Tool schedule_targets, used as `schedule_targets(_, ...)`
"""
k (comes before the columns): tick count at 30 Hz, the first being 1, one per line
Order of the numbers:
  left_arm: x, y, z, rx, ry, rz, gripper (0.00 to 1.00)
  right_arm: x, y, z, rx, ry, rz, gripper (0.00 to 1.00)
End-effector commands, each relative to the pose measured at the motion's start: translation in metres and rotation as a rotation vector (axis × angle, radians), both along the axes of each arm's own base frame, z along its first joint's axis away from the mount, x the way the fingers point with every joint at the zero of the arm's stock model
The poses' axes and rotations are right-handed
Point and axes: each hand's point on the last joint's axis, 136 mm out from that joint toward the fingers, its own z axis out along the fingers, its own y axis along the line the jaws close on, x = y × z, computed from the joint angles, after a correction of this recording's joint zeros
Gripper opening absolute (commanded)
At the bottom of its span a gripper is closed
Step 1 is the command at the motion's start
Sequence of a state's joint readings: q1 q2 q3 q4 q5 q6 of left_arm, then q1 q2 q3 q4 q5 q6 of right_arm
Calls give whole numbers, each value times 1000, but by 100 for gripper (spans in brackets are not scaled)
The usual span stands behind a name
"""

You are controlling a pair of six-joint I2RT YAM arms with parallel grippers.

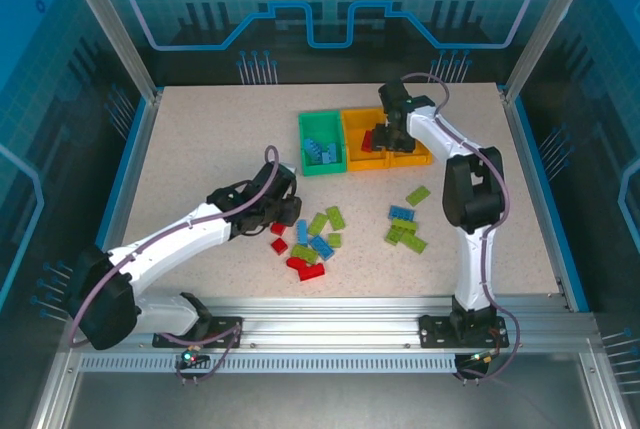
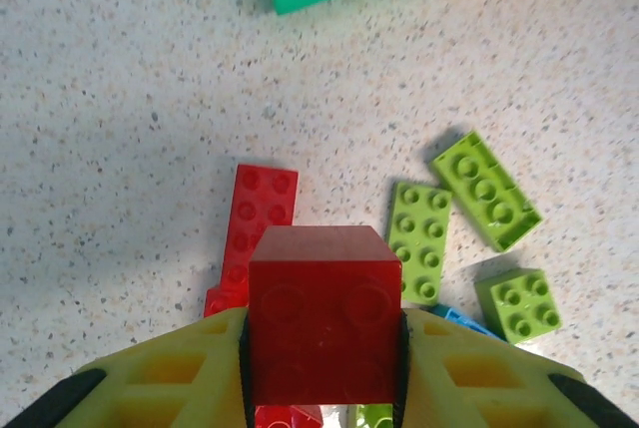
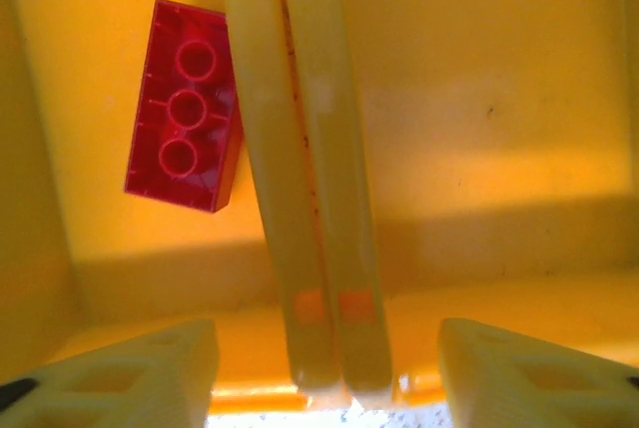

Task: Sort the legos into containers by color

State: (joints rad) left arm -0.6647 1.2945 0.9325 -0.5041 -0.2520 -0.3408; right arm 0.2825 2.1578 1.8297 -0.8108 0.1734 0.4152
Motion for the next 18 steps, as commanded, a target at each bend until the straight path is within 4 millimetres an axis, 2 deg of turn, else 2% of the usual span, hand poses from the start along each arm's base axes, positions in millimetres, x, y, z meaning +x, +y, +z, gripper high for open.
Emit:
schedule_targets(1,8,2,28,-26,-56,32,37,4,1,-8,-42,19,31,50)
schedule_targets(9,26,-4,51,-101,-108,52,37,-6,14,-22,-46,44,80,30)
schedule_targets(18,54,-24,63,-176,-135,51,37,-39,56,-27,6,60,97,24)
